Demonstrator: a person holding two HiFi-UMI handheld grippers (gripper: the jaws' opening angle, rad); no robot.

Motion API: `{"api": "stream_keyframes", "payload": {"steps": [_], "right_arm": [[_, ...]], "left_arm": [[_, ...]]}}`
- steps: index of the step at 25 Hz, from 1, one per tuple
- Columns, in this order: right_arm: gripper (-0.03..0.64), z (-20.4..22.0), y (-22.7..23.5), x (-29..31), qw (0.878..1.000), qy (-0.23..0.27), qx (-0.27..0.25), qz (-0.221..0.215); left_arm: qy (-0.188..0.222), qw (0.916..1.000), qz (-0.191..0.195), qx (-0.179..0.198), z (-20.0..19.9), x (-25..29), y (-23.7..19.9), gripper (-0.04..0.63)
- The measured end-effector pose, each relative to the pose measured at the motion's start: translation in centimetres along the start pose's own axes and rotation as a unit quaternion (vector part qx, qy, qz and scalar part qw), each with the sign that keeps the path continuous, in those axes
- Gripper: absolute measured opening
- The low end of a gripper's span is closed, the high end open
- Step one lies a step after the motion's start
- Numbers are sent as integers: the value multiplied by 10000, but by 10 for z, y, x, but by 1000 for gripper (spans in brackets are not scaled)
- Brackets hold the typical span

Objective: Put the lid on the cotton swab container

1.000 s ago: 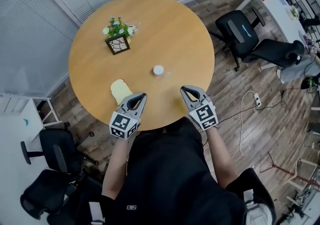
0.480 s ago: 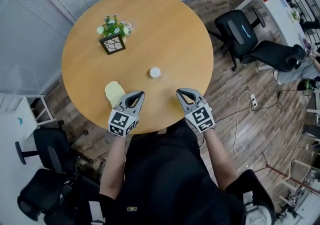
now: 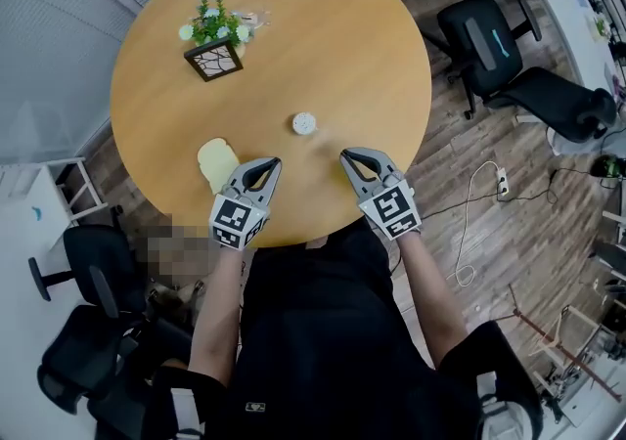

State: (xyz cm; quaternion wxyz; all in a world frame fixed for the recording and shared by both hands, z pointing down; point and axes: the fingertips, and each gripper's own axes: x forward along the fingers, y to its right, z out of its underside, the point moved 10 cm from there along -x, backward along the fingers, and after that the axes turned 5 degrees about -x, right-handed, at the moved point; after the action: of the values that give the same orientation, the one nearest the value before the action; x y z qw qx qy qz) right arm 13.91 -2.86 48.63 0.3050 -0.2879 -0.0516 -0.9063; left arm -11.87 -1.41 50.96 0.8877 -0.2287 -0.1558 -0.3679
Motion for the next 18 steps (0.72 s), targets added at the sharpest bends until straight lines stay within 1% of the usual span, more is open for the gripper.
{"api": "stream_keyframes", "payload": {"steps": [7,11,15,18], "right_arm": [[5,5,8,14,9998,-110,35,-130],[5,9,15,19,9996,-204,38,-194],[5,13,21,27,9995,-256,59,-199],[5,15,25,30,9994,-243,151,-196]], "left_arm": [[-237,9997,13,11,14,25,-13,6],[-340,9994,-85,-29,21,42,-21,7],[-459,9987,-231,31,29,56,-33,8],[-555,9982,-178,121,33,65,-36,8]]}}
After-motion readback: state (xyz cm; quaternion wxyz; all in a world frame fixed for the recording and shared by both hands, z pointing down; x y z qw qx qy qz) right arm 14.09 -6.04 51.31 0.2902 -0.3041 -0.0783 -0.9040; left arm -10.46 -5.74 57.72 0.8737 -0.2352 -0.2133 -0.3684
